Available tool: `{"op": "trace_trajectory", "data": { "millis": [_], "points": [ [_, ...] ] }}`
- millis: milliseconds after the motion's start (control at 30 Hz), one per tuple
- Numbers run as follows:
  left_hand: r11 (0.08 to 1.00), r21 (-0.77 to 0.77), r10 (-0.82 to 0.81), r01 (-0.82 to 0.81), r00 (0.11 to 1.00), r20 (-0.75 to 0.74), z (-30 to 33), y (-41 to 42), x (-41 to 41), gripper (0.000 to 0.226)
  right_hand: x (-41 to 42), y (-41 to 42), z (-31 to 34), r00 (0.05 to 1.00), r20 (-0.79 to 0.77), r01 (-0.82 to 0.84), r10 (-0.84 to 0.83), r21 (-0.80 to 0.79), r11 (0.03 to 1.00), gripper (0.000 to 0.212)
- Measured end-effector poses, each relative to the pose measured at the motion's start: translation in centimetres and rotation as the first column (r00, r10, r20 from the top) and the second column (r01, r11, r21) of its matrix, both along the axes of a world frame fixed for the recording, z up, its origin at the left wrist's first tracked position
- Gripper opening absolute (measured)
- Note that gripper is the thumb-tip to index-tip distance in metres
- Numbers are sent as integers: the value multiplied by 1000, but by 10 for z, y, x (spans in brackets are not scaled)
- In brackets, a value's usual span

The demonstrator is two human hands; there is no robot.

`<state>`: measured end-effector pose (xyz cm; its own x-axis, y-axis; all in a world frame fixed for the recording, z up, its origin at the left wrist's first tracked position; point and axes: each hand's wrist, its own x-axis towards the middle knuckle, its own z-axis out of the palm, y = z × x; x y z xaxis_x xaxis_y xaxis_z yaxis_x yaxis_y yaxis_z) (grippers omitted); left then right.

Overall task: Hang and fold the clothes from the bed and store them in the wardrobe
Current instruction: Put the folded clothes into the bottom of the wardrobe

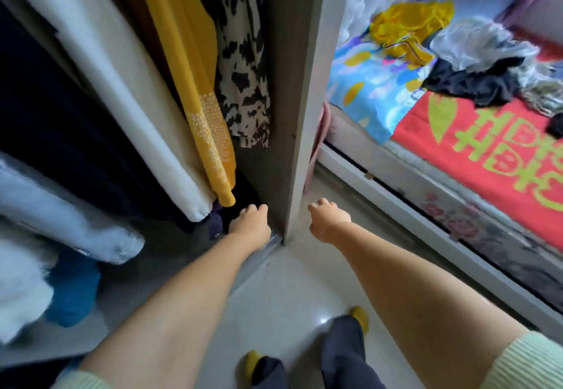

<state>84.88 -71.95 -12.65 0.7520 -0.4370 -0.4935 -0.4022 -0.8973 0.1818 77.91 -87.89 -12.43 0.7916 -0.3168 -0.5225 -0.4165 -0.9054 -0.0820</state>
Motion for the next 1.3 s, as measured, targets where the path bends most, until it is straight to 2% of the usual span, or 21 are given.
{"op": "trace_trajectory", "data": {
  "millis": [233,500,733,833,967,1133,1300],
  "points": [
    [957,-124,-260,263,965,39,50,-100,-45,42,-73,-75,35,975,-50,217,-218,-39,975,38],
    [843,-154,-502,516,856,119,79,-252,-132,43,-176,-192,55,927,-54,370,-372,-39,928,33],
    [713,-65,-692,698,715,93,72,-369,-230,38,-293,-308,58,824,-142,552,-548,-15,834,39],
    [713,-62,-693,699,715,91,73,-408,-235,38,-322,-355,63,790,-157,598,-593,-19,801,33],
    [736,-86,-667,672,741,78,81,-459,-222,40,-325,-396,61,764,-212,618,-609,-30,786,29],
    [709,-133,-677,693,721,148,108,-540,-176,45,-290,-451,81,726,-51,687,-686,23,726,32],
    [624,-136,-740,769,638,212,132,-617,-141,43,-263,-510,107,639,54,767,-767,40,641,38]
  ]
}}
